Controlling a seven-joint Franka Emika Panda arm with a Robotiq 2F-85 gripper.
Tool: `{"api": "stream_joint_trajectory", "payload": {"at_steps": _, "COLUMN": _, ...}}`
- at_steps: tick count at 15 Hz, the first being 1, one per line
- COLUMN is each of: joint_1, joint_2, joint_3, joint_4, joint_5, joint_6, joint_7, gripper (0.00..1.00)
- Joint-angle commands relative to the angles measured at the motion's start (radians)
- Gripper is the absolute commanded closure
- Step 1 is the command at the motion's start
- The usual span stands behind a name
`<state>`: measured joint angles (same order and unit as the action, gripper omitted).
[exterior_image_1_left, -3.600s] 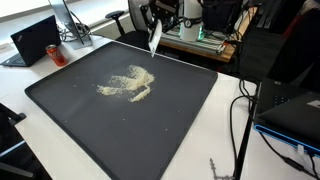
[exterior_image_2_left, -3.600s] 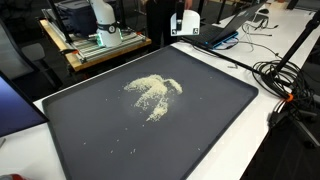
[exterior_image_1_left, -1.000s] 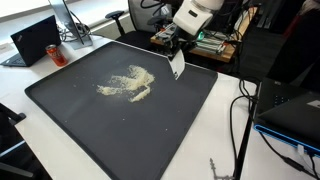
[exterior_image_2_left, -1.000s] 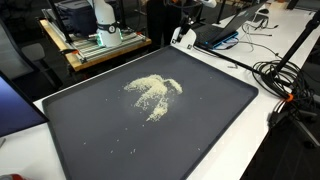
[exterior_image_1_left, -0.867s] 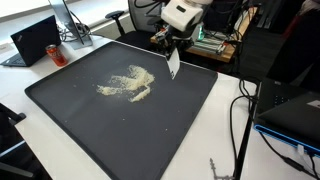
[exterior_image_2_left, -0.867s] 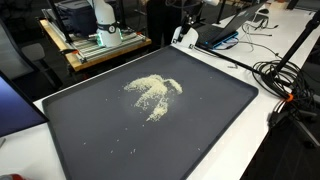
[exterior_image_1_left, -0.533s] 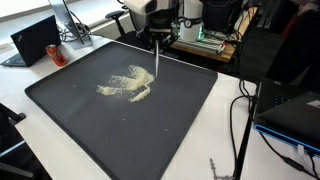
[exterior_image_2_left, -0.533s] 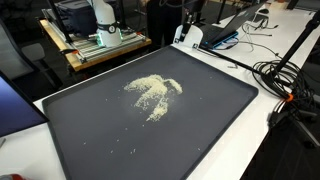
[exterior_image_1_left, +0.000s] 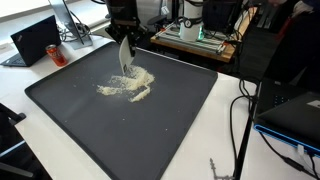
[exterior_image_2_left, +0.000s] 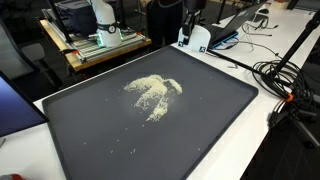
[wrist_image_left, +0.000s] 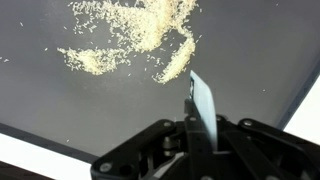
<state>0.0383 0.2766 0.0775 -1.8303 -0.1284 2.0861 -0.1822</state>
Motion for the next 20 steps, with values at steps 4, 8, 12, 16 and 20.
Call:
{"api": "stream_joint_trajectory", "payload": {"at_steps": 4, "joint_1": -0.029, "joint_2": 0.069, "joint_3": -0.055, "joint_4": 0.090, "joint_5": 0.002, "joint_6": -0.040, "joint_7": 0.028, "gripper": 0.99}}
{"api": "stream_joint_trajectory", "payload": {"at_steps": 8, "joint_1": -0.027, "joint_2": 0.094, "joint_3": -0.081, "joint_4": 0.133, "joint_5": -0.037, "joint_6": -0.146, "joint_7": 0.027, "gripper": 0.99}}
{"api": "stream_joint_trajectory", "payload": {"at_steps": 12, "joint_1": -0.044, "joint_2": 0.124, "joint_3": -0.107, "joint_4": 0.176, "joint_5": -0.032, "joint_6": -0.213, "joint_7": 0.052, "gripper": 0.99}}
{"api": "stream_joint_trajectory", "payload": {"at_steps": 16, "joint_1": -0.075, "joint_2": 0.152, "joint_3": -0.141, "joint_4": 0.195, "joint_5": -0.019, "joint_6": -0.278, "joint_7": 0.082, "gripper": 0.99}}
{"api": "stream_joint_trajectory", "payload": {"at_steps": 20, "joint_1": -0.091, "joint_2": 0.145, "joint_3": -0.150, "joint_4": 0.164, "joint_5": -0.024, "joint_6": -0.264, "joint_7": 0.092, "gripper": 0.96}}
